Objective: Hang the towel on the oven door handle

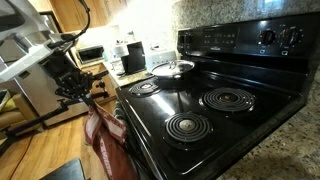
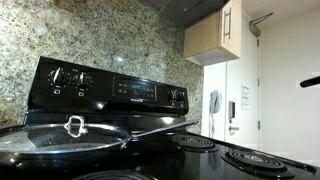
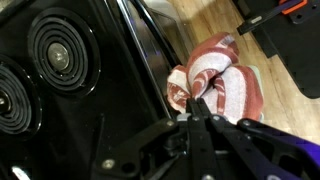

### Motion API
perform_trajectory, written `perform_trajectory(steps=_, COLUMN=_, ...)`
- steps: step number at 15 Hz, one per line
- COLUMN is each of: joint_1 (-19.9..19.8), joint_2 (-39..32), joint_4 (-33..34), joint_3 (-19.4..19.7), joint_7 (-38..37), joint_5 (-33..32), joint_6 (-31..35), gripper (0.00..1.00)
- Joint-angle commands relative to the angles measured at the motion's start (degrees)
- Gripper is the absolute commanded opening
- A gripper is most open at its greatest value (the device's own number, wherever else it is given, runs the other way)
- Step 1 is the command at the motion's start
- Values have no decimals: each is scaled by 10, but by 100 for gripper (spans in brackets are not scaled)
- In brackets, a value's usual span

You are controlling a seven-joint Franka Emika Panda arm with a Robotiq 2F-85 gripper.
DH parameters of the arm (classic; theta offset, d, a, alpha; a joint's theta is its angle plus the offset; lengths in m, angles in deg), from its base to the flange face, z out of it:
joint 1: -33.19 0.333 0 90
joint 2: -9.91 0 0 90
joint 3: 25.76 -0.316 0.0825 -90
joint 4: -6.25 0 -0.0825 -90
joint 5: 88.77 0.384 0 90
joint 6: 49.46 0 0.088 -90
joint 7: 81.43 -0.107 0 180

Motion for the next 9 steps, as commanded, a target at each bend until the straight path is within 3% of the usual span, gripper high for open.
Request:
perform_trajectory(steps=1, joint_1=-40, joint_2=-6, joint_4=0, joint_3=-7, joint_7=-27, joint_5=-27, joint_6=22, gripper=0)
perform_trajectory(steps=6, joint_1=-84, joint_2=-20, joint_4=0, joint_3=-8, joint_7=-52, joint_5=-61, joint_6=32, gripper=0)
perform_trajectory(steps=9, joint_1=-74, joint_2=-11, joint_4=0, joint_3=0, joint_7=-30, joint_5=-46, joint_6=13, gripper=1)
